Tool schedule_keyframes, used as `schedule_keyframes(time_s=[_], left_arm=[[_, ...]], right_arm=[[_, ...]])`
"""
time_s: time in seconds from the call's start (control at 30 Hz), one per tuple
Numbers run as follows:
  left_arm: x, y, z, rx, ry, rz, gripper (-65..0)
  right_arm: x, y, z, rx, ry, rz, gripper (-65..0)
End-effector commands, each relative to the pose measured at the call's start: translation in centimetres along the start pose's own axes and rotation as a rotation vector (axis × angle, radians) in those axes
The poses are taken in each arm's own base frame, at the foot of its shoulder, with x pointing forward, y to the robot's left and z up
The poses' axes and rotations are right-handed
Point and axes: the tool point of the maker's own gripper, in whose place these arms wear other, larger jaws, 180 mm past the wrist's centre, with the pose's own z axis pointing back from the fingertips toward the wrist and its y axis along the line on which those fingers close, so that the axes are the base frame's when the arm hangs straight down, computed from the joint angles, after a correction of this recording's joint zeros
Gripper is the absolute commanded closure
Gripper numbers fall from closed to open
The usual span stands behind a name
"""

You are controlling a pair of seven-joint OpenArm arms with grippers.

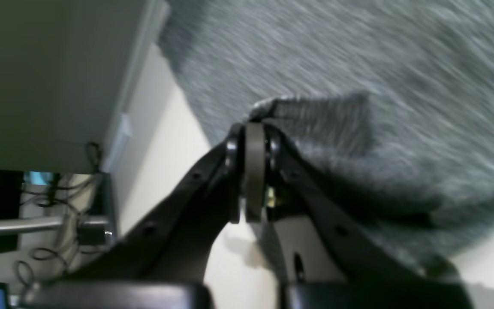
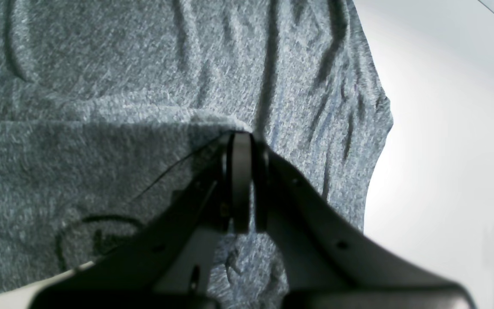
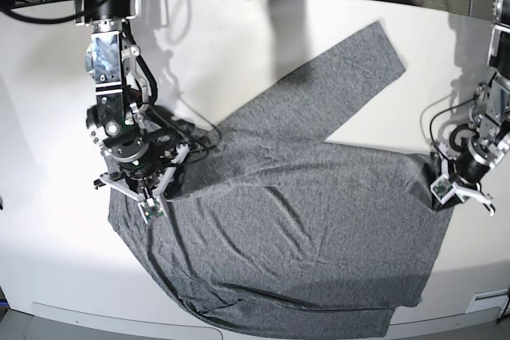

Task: Fold the T-shirt properly
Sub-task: 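Pull the held shirt edge with the left gripper across the body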

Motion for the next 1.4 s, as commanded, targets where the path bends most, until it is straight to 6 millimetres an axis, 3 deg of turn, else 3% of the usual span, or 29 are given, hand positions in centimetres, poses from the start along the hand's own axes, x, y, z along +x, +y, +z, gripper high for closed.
schedule_keyframes(time_s=[0.0, 0.2, 0.57, 0.77, 0.97, 1.37], left_arm=[[0.8, 3.4, -0.1, 0.069, -0.026, -0.019, 0.0], [1.4, 4.8, -0.5, 0.093, -0.032, -0.024, 0.0], [1.2, 4.8, -0.4, 0.093, -0.026, -0.024, 0.0], [0.6, 5.1, -0.3, 0.098, 0.005, -0.028, 0.0], [0.4, 6.9, -0.1, 0.193, 0.021, -0.064, 0.0], [0.5, 6.6, -0.2, 0.190, 0.020, -0.058, 0.0]], right_arm=[[2.5, -1.0, 0.1, -0.024, -0.076, 0.006, 0.0], [3.7, -2.3, -0.2, -0.057, -0.092, 0.020, 0.0], [2.3, -3.8, -4.3, -0.052, 0.009, -0.019, 0.0], [3.1, -4.1, -4.3, -0.057, -0.013, -0.019, 0.0], [3.1, -4.1, -4.3, -0.057, -0.013, -0.019, 0.0], [4.7, -5.6, -3.7, -0.136, -0.061, -0.051, 0.0]])
